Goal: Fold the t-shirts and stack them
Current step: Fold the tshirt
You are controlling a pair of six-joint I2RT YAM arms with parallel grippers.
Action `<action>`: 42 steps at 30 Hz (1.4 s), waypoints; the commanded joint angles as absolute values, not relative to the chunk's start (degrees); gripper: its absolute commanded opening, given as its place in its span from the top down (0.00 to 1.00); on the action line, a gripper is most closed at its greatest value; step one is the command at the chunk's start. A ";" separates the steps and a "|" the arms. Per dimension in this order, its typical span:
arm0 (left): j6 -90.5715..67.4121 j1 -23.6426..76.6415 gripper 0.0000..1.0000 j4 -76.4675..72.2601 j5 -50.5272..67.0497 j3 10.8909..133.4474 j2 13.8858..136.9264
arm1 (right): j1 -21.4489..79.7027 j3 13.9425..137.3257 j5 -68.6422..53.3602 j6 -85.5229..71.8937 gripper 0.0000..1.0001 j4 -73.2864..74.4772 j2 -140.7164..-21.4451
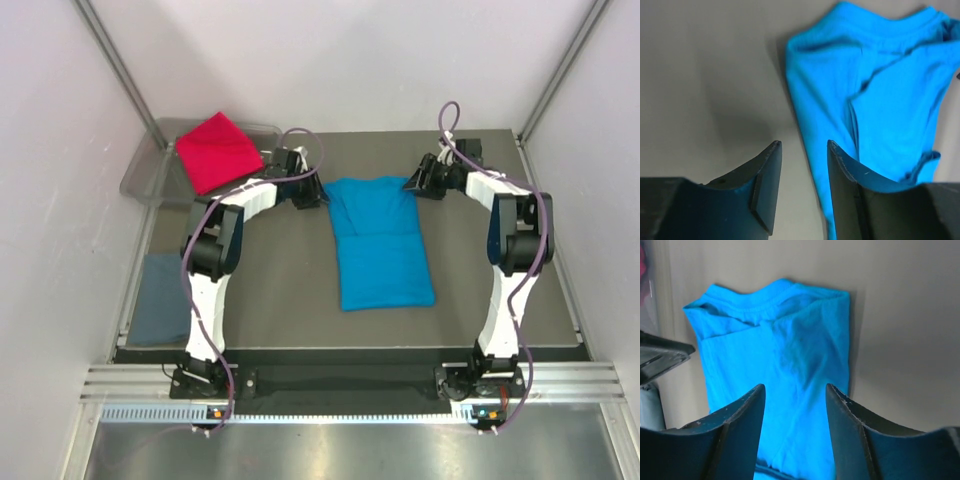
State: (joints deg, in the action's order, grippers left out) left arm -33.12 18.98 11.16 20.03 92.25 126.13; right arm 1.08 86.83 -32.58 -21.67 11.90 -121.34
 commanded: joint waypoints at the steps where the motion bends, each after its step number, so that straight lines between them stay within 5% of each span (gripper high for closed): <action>1: -34.45 18.90 0.54 4.50 20.39 96.15 128.75 | 1.41 90.44 -34.98 -21.53 0.48 9.49 -122.86; 10: -36.73 18.55 0.64 3.96 18.55 103.79 137.89 | 1.06 94.75 -31.91 -20.04 0.47 12.83 -126.82; 16: -38.85 18.02 1.00 3.78 21.70 111.43 144.91 | 0.61 95.97 -32.78 -23.98 0.52 11.26 -129.46; 24: -38.85 17.93 0.97 6.67 19.51 123.72 150.20 | 0.44 97.29 -32.17 -28.47 0.61 8.79 -131.83; 25: -38.41 17.93 0.78 8.85 19.16 124.62 150.12 | 0.44 97.47 -31.91 -28.74 0.59 9.05 -131.84; 28: -37.09 17.93 0.55 10.28 17.67 121.57 145.23 | 0.44 97.56 -30.32 -27.78 0.54 11.51 -130.78; 36: -31.82 17.84 0.61 10.02 21.43 112.33 133.16 | -4.04 96.59 -30.23 -25.75 0.46 16.96 -127.36; 42: -34.36 18.45 0.59 3.96 34.53 114.68 138.14 | -5.98 94.92 -32.07 -23.65 0.41 18.28 -126.30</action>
